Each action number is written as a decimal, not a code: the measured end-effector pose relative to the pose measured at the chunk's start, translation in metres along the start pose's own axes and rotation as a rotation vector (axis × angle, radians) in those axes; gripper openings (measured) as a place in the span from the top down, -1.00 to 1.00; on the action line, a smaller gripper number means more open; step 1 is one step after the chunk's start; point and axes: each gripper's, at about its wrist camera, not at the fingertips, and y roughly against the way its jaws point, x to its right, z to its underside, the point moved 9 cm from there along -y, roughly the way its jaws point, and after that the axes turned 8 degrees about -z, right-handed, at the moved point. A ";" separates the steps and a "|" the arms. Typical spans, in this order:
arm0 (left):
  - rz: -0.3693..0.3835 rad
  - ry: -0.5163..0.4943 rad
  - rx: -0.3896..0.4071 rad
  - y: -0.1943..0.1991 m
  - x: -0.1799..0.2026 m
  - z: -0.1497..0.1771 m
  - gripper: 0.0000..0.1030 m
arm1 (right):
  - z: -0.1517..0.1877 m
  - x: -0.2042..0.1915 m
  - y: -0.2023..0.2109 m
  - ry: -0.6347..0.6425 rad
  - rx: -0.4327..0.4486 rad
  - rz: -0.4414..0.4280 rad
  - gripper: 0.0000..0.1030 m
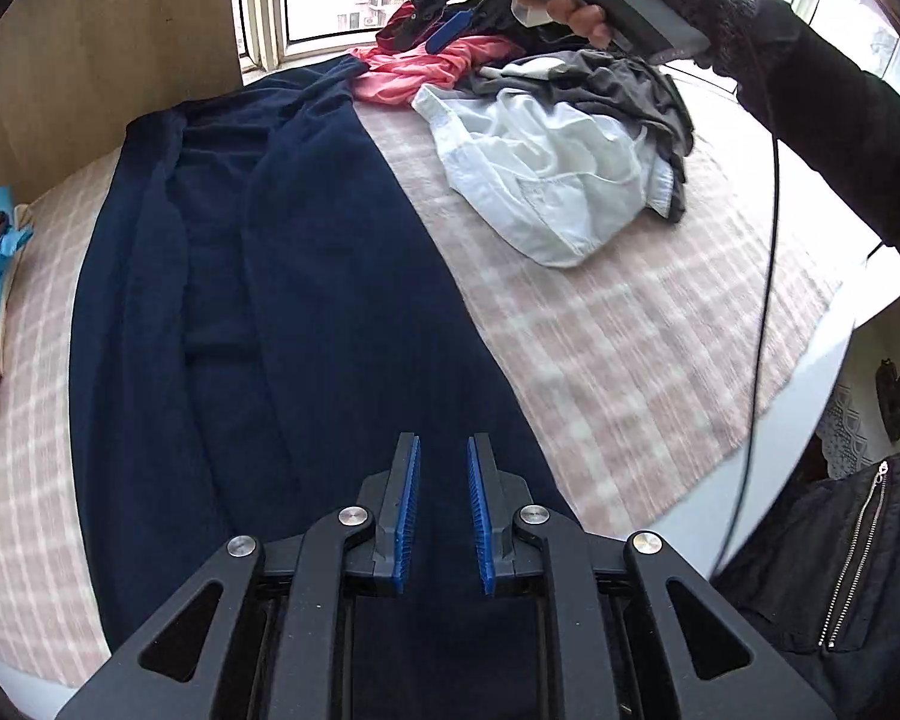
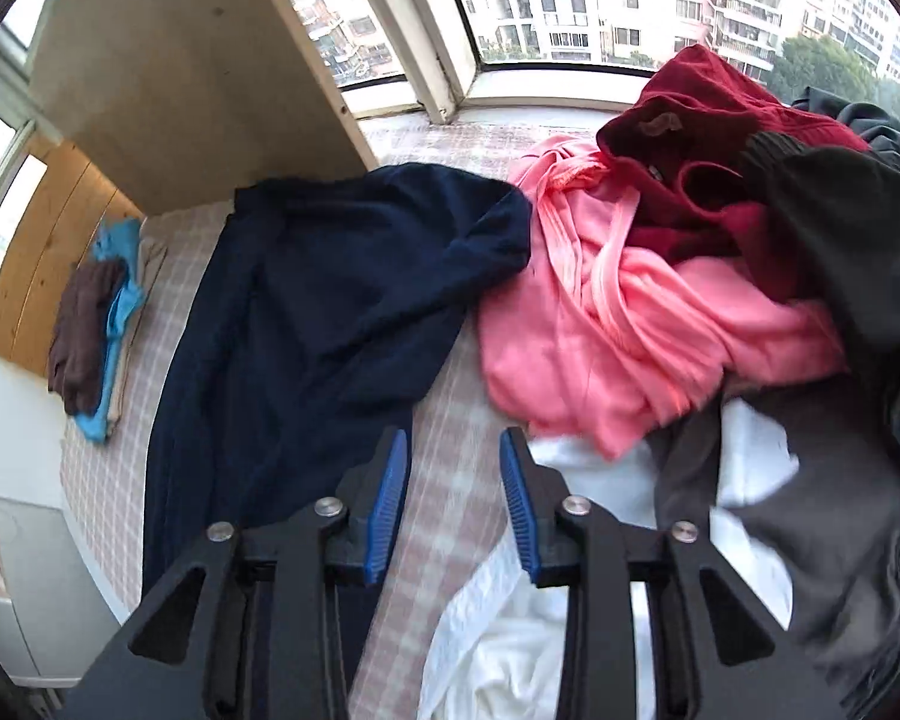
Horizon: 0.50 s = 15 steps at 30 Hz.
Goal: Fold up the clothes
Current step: 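Grasp a navy garment in the pile with the left gripper while the right gripper grasps beside it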
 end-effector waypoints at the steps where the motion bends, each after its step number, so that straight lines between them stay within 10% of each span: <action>1: -0.006 0.000 -0.011 -0.009 -0.004 -0.009 0.70 | -0.004 0.002 -0.007 -0.016 -0.017 0.006 0.26; 13: -0.017 0.029 -0.136 -0.071 -0.029 -0.016 0.70 | -0.053 0.006 -0.059 -0.108 -0.022 -0.119 0.27; 15: -0.019 0.039 -0.136 -0.073 -0.033 -0.017 0.70 | -0.052 -0.003 -0.067 -0.032 -0.041 -0.060 0.73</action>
